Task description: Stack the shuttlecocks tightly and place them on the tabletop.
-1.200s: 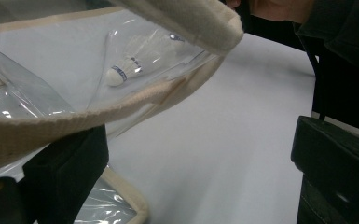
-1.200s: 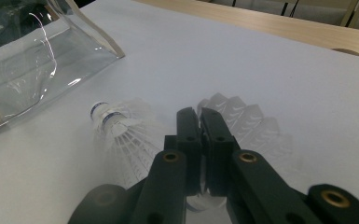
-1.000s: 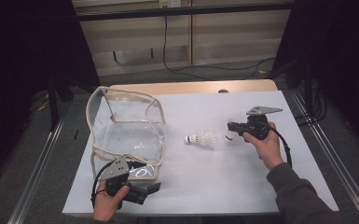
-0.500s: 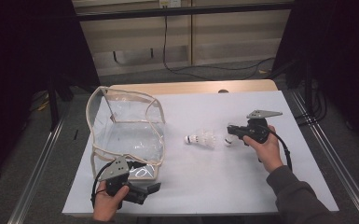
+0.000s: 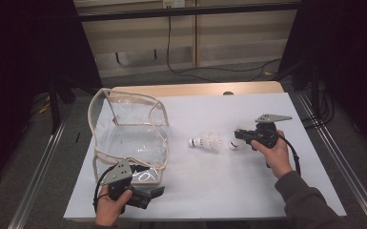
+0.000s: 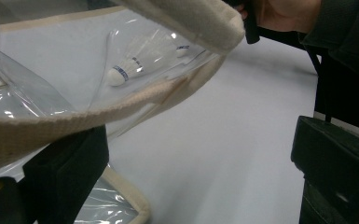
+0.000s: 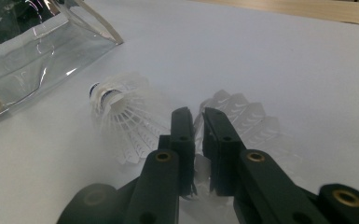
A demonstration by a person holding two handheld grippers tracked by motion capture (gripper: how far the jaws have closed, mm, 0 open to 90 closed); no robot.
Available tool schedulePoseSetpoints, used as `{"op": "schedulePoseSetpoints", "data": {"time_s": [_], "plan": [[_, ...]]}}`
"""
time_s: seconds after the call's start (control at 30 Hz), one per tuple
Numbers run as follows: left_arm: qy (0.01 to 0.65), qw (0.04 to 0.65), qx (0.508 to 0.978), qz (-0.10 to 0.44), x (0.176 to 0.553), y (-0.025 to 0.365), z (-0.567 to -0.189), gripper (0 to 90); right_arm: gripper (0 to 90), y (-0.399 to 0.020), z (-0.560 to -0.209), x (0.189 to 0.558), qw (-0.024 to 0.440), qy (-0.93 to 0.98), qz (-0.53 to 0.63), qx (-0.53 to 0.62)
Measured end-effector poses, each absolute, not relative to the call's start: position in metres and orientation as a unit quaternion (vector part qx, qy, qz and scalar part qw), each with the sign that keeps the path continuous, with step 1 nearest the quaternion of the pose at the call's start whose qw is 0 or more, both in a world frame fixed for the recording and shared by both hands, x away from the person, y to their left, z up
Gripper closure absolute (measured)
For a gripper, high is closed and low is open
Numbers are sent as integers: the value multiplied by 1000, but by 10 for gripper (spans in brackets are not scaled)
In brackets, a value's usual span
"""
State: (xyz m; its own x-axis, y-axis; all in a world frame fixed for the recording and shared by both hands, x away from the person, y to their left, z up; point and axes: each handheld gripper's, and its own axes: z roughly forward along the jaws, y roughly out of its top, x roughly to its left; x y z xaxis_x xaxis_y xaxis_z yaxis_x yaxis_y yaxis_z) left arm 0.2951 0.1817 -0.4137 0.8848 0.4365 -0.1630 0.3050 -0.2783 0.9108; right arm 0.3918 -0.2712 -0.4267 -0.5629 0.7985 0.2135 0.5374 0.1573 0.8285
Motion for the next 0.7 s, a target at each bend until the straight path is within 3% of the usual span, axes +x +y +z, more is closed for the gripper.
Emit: {"op": "schedulePoseSetpoints", "data": {"time_s": [0.7], "plan": [[233, 554, 797, 60, 296, 181, -414, 40, 727, -293, -432, 380, 137, 739, 471, 461]]}}
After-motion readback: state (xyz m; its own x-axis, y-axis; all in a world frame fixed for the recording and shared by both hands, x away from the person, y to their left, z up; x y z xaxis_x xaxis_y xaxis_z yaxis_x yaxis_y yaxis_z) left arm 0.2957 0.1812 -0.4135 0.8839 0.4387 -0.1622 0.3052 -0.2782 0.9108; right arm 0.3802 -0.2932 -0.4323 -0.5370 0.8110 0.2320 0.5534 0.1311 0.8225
